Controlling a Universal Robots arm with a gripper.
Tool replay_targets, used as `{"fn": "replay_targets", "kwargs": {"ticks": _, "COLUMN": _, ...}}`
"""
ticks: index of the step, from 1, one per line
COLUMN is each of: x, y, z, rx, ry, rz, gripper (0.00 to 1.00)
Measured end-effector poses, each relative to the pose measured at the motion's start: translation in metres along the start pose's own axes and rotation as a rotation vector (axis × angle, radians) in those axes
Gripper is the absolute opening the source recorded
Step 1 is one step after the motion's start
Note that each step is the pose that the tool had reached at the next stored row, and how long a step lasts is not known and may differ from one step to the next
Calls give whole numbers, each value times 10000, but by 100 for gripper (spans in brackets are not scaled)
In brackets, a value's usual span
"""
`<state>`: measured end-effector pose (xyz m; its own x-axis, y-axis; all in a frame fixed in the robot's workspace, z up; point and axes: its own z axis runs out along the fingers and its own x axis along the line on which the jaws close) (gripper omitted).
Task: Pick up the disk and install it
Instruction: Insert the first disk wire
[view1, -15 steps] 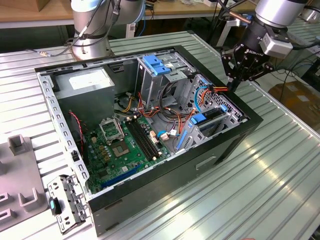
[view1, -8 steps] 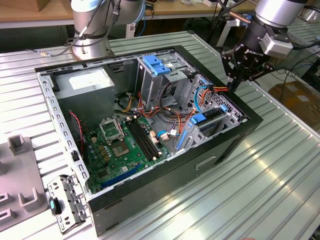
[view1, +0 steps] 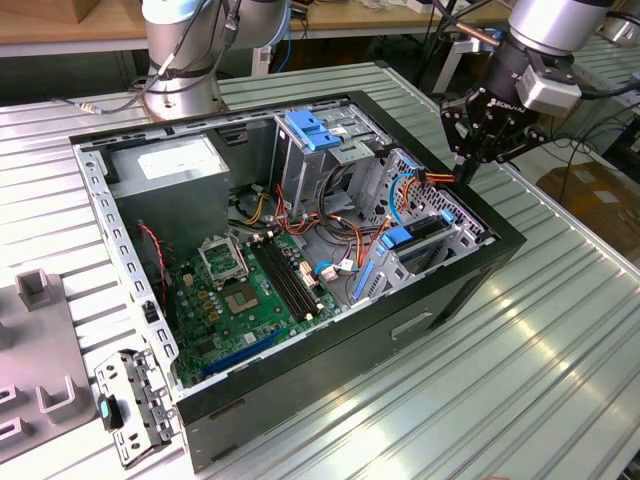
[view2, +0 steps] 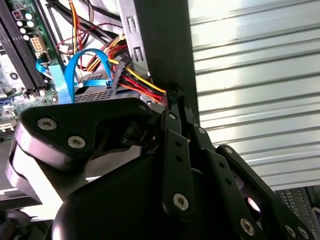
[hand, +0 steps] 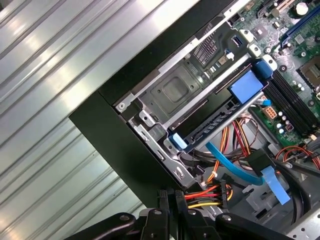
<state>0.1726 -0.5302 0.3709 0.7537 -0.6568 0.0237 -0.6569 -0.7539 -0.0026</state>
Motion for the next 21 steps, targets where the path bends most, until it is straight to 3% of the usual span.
{"fn": "replay_targets", "kwargs": {"ticks": 4, "x": -68, "y": 61, "z": -1, "rx": 1, "ry": 0, "rz": 7, "gripper": 16}}
{"fn": "replay_targets", "kwargs": {"ticks": 8, "x": -77, "y": 68, "z": -1, "rx": -8, "ry": 2, "rz": 341, "gripper": 16}}
{"fn": "replay_targets", "kwargs": {"ticks": 21, "x": -77, "y": 68, "z": 2, "rx": -59, "ry": 7, "rz": 2509, "gripper": 16}}
